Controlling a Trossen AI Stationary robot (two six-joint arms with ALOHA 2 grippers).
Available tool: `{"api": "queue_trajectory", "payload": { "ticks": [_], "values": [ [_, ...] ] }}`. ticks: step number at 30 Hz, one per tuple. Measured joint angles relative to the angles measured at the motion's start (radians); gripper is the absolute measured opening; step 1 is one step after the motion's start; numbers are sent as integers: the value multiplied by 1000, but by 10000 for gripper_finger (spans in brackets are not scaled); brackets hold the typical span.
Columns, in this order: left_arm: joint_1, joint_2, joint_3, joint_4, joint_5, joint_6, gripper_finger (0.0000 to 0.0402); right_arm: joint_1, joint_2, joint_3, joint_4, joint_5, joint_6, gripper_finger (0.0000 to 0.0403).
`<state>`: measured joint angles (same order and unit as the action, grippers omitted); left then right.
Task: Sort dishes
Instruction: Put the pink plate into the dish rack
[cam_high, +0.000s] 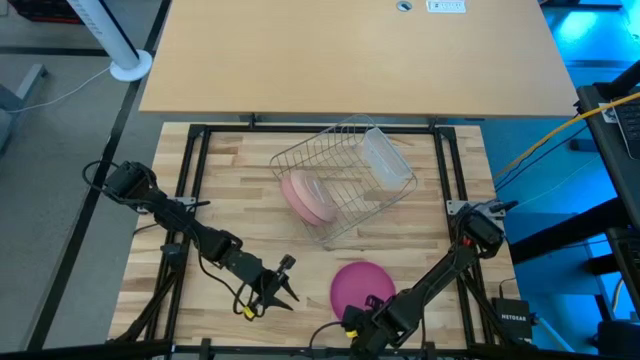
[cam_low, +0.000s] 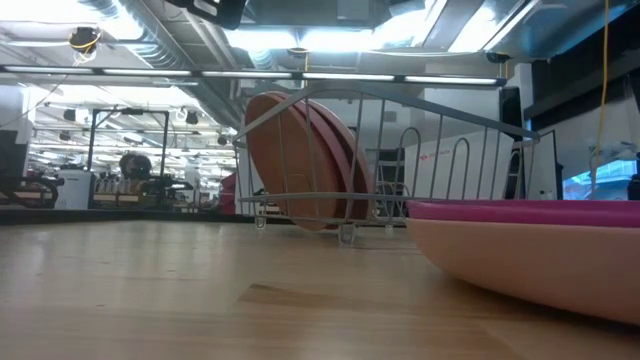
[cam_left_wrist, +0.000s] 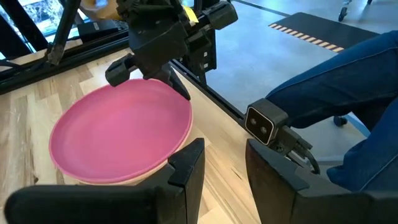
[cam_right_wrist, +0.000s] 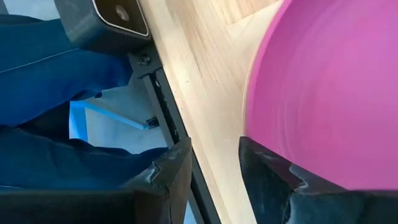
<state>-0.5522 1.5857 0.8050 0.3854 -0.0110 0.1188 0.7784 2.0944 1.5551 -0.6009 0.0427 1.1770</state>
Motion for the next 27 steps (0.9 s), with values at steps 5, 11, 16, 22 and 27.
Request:
{"api": "queue_trajectory", "payload": {
  "ticks": [5,11,16,22,27],
  "values": [
    [0,0,0,0,0,0,109,0,4,0,0,0,0,138],
    [0,0,0,-1,0,-6,109,0,5,18,-2,9,-1,138],
    [0,0,0,0,0,-6,109,0,5,35,-38,25,-2,138],
    [0,0,0,0,0,-7,109,0,5,35,-113,97,4,138],
    [0,0,0,0,0,-7,109,0,5,35,-105,97,4,138]
  ]
}}
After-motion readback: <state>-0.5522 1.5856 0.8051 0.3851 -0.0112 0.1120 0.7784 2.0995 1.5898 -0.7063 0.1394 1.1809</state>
